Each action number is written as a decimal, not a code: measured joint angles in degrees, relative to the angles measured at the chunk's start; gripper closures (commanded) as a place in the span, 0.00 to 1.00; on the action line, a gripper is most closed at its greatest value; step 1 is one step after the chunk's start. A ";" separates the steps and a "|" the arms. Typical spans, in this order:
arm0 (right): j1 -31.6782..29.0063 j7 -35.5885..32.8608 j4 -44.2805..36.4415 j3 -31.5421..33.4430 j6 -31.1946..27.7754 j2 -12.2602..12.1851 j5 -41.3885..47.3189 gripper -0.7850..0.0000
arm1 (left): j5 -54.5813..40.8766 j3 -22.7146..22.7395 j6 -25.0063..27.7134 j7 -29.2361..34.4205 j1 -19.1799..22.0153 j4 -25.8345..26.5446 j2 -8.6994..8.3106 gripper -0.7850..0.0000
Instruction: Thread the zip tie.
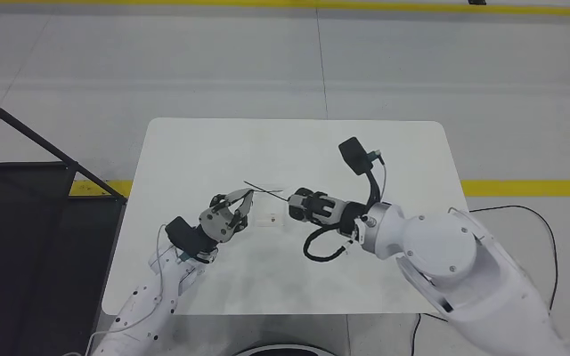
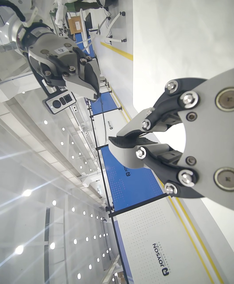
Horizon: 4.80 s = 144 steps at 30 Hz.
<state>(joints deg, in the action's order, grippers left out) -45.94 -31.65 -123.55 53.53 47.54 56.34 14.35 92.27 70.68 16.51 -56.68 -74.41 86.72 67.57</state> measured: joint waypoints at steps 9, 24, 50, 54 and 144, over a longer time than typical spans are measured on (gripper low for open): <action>-0.60 -2.28 -0.37 0.77 0.91 -0.32 -1.71 1.00 | -1.10 0.46 -0.39 -0.47 -0.06 -0.05 0.05 1.00; -2.51 -3.80 -2.06 2.44 3.27 -1.03 -4.73 1.00 | 3.15 -0.52 -7.06 -1.07 0.22 -0.72 0.43 1.00; -2.69 -11.17 -0.87 4.50 1.24 -1.88 -3.33 1.00 | 5.51 -1.32 -9.41 -2.19 0.95 -2.35 0.77 1.00; -2.51 -10.97 -0.75 4.37 1.51 -1.82 -3.10 1.00 | 5.53 -1.40 -9.38 -2.21 1.00 -2.40 0.81 1.00; 3.11 -8.95 1.34 1.83 6.03 -1.27 0.99 1.00 | 4.79 -0.91 -9.30 -2.26 0.83 -2.26 1.28 1.00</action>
<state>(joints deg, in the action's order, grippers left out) -42.83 -40.60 -122.21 55.37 53.58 55.07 15.35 97.06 69.77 7.21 -58.94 -73.58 84.46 68.86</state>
